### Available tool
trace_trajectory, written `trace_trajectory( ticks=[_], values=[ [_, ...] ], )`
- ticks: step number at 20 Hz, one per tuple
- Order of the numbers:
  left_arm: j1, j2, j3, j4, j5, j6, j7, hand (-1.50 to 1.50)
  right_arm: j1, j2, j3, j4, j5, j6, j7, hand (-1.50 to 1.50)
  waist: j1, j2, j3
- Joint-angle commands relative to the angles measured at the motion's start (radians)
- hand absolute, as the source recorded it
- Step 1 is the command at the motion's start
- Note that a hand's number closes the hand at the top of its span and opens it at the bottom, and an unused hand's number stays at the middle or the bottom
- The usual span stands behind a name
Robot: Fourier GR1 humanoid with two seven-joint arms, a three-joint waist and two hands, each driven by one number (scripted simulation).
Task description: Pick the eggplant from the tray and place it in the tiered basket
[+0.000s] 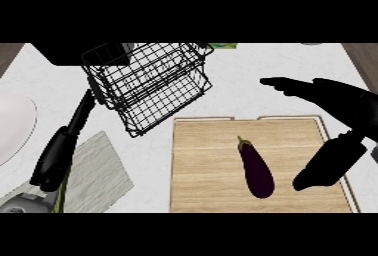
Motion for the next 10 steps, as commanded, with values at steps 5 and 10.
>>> trace_trajectory(
  ticks=[5,10],
  values=[
    [-0.034,-0.029,-0.002,-0.019,-0.037,-0.014,0.045,0.00,-0.127,0.067,0.121,-0.101,-0.002,-0.069,0.343,-1.50,0.006,0.005,0.003],
    [-0.058,-0.030,0.012,-0.042,-0.025,-0.041,0.072,0.00,-0.128,0.151,0.259,-0.079,0.114,-0.154,0.379,-1.50,0.006,0.005,0.003]
  ],
)
